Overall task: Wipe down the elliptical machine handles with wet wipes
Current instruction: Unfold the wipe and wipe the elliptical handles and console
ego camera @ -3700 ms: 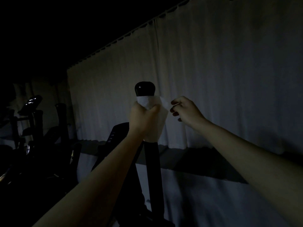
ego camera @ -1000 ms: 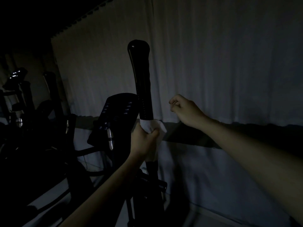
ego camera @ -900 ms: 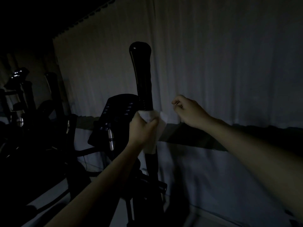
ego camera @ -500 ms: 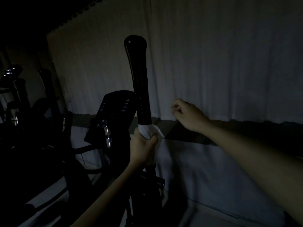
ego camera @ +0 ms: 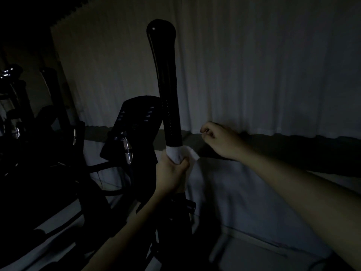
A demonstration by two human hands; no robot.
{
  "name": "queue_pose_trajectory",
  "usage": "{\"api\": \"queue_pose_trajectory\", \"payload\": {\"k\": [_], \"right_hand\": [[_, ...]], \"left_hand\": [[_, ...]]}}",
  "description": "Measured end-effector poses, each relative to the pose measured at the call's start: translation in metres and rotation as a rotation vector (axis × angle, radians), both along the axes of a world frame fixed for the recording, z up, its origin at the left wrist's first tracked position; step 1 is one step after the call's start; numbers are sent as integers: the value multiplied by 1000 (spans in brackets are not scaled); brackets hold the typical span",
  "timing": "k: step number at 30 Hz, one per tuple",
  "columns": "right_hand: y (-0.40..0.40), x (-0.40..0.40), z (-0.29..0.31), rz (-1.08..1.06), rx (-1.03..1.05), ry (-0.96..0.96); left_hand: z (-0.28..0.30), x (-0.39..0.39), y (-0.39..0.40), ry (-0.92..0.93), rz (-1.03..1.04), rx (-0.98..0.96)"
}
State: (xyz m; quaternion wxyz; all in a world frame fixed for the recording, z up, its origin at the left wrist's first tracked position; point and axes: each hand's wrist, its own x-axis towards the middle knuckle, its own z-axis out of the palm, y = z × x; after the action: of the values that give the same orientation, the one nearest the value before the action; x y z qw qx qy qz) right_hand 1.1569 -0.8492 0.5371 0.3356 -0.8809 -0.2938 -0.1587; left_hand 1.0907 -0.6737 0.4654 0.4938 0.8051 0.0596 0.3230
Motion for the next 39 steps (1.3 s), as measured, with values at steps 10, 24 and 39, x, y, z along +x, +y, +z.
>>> {"api": "queue_pose_trajectory", "payload": {"k": [10,24,39], "right_hand": [[4,-3,-36,2,-54,13],[-10,0,-72,31,-61,129],[-9,1,-89,55,66,182]], "left_hand": [[73,16,2,-158,6,6],[51,13,6,-149,-14,-3],[31,9,4,-91,-18,-35]]}}
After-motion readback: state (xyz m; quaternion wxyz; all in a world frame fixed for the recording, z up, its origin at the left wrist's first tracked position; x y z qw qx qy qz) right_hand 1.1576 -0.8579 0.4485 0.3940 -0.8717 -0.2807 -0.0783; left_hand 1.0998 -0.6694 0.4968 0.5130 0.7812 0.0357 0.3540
